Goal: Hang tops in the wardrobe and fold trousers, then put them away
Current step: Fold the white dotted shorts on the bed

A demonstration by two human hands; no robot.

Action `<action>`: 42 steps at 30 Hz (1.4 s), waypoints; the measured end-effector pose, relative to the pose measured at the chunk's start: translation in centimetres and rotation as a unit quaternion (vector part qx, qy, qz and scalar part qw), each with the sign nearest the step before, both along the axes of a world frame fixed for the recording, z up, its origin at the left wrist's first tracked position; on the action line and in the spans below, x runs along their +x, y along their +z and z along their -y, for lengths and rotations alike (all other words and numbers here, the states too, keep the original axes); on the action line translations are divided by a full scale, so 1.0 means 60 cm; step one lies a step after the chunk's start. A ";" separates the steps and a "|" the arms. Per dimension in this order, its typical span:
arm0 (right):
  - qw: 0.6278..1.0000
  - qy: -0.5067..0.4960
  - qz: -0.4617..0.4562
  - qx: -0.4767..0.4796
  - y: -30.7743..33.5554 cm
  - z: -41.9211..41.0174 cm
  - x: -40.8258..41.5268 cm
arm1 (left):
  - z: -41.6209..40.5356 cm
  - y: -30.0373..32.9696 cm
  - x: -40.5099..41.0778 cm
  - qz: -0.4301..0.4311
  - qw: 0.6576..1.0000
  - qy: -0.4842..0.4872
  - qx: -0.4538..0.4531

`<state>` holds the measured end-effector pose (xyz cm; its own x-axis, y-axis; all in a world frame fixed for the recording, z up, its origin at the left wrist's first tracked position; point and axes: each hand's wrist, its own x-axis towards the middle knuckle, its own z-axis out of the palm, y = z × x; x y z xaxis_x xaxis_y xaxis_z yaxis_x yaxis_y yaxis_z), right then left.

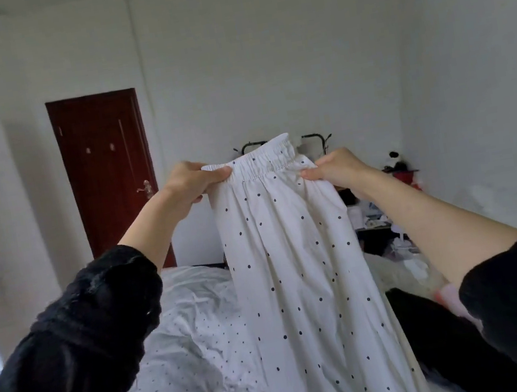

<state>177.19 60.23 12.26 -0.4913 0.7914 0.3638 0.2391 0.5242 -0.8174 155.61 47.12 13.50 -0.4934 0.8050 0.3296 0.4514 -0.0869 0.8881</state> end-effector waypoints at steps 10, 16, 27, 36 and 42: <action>0.989 -0.003 0.085 -0.123 -0.315 -0.066 -0.434 | -0.017 -0.345 -0.403 0.110 0.991 0.018 -0.070; 0.977 0.005 0.144 -0.158 -0.471 -0.089 -0.630 | -0.042 -0.508 -0.583 0.136 0.979 0.072 -0.134; 0.961 0.085 0.193 -0.181 -0.680 -0.164 -0.910 | -0.077 -0.698 -0.814 0.180 0.956 0.167 -0.158; 0.932 0.119 0.307 -0.150 -0.848 -0.163 -0.936 | -0.092 -0.891 -0.871 -0.047 0.883 0.216 -0.415; 0.932 0.130 0.323 -0.103 -0.965 -0.083 -0.847 | -0.073 -0.983 -0.757 -0.295 0.846 0.042 -0.442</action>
<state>126.38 65.21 -45.63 -0.7398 0.6357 -0.2205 0.6032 0.4813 -0.6360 110.19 51.53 -45.47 -0.5205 0.8359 -0.1745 0.8103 0.5479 0.2080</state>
